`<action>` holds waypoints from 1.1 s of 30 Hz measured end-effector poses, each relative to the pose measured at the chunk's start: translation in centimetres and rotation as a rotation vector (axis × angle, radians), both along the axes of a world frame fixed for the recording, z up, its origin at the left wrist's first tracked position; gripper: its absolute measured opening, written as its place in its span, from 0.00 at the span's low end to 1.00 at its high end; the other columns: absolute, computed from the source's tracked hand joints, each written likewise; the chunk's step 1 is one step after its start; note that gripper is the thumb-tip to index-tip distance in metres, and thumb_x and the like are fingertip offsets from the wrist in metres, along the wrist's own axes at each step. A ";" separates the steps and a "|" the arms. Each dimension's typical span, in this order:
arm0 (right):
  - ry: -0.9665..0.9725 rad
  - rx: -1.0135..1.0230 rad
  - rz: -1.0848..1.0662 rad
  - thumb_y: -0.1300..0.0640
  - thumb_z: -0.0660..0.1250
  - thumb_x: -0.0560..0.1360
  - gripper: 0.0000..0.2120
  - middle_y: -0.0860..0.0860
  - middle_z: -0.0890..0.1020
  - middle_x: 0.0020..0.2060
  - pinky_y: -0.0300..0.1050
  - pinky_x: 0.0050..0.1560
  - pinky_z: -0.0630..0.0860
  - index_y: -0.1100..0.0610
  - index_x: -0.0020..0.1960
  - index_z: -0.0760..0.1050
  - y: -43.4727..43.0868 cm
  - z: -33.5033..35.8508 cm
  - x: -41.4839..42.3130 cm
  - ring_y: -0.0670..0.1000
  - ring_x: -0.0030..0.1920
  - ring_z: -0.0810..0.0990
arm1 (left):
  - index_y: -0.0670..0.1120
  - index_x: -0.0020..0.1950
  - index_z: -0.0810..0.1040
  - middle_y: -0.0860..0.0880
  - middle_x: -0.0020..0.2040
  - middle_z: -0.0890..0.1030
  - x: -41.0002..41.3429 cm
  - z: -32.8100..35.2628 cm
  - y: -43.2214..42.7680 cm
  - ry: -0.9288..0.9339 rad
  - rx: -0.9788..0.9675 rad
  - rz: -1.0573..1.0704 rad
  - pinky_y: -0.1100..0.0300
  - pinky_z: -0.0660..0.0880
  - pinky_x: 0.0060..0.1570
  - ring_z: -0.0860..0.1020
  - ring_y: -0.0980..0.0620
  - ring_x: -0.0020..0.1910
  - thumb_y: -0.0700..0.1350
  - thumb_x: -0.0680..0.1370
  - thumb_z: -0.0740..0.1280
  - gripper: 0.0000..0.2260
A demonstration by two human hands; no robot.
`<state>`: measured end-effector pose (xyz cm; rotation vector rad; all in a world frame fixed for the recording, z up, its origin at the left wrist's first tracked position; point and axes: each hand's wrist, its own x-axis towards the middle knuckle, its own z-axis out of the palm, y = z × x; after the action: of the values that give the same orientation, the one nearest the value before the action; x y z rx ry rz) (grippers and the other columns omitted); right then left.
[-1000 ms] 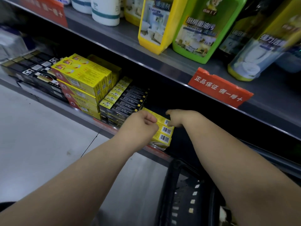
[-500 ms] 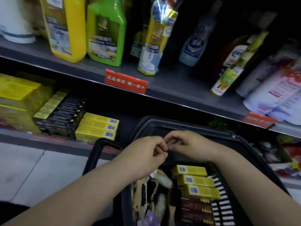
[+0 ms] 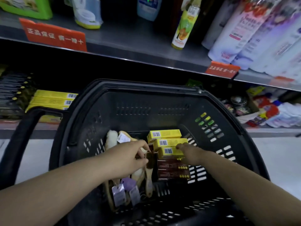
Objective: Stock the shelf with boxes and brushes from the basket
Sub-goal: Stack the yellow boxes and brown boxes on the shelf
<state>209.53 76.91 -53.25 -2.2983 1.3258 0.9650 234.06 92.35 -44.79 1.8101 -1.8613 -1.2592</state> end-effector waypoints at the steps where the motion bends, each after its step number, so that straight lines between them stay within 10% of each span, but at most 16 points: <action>1: 0.028 -0.026 0.049 0.57 0.63 0.77 0.29 0.59 0.64 0.67 0.50 0.61 0.70 0.58 0.74 0.56 0.1 -0.9 0.3 0.60 0.65 0.68 | 0.54 0.62 0.70 0.63 0.48 0.76 0.2 -0.1 0.0 0.001 0.008 0.012 0.60 0.72 0.57 0.76 0.60 0.54 0.50 0.79 0.63 0.12; 11: 0.079 -0.281 0.278 0.57 0.65 0.74 0.21 0.54 0.73 0.59 0.47 0.47 0.71 0.53 0.66 0.66 -0.2 -4.1 2.4 0.56 0.57 0.74 | 0.54 0.58 0.73 0.60 0.49 0.80 0.8 -0.9 -0.5 0.063 0.100 0.113 0.62 0.73 0.55 0.78 0.60 0.51 0.48 0.78 0.64 0.09; 15: -0.327 -0.089 -0.243 0.48 0.73 0.67 0.16 0.53 0.78 0.39 0.44 0.39 0.71 0.57 0.44 0.71 -0.5 -0.4 3.9 0.56 0.42 0.77 | 0.52 0.59 0.73 0.60 0.50 0.78 0.9 -1.1 -1.0 0.097 0.130 0.177 0.59 0.74 0.57 0.78 0.58 0.52 0.48 0.77 0.64 0.11; 19: -0.795 0.375 -0.728 0.53 0.71 0.72 0.09 0.54 0.85 0.42 0.45 0.47 0.81 0.55 0.49 0.78 1.1 3.9 6.9 0.52 0.41 0.85 | 0.52 0.60 0.73 0.56 0.52 0.78 1.1 -1.2 -1.4 0.124 0.143 0.303 0.59 0.72 0.57 0.77 0.55 0.54 0.53 0.79 0.60 0.12; 24: -0.963 0.468 -0.746 0.51 0.66 0.75 0.07 0.48 0.83 0.36 0.44 0.43 0.80 0.54 0.50 0.76 2.9 7.8 10.4 0.50 0.33 0.82 | 0.52 0.64 0.71 0.49 0.55 0.79 1.2 -0.6 -1.6 0.324 0.157 0.510 0.53 0.73 0.59 0.77 0.51 0.55 0.58 0.81 0.52 0.18; 30: -1.107 0.609 -0.707 0.47 0.61 0.78 0.18 0.56 0.83 0.43 0.44 0.47 0.81 0.59 0.61 0.72 3.8 8.6 11.1 0.51 0.38 0.83 | 0.53 0.68 0.66 0.52 0.57 0.78 1.4 0.2 -1.5 0.380 0.308 0.504 0.55 0.75 0.52 0.77 0.52 0.55 0.69 0.56 0.70 0.44; 33: -1.111 0.545 -0.632 0.50 0.57 0.80 0.13 0.53 0.84 0.44 0.38 0.47 0.80 0.54 0.60 0.73 2.2 7.6 10.4 0.48 0.43 0.84 | 0.50 0.62 0.75 0.48 0.49 0.84 1.8 0.7 -1.0 0.488 0.355 0.622 0.51 0.79 0.52 0.81 0.49 0.49 0.60 0.63 0.74 0.31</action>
<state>219.91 79.09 -45.61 -1.3930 0.9605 -0.1858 235.87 91.39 -44.13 1.8059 -0.7696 -1.6308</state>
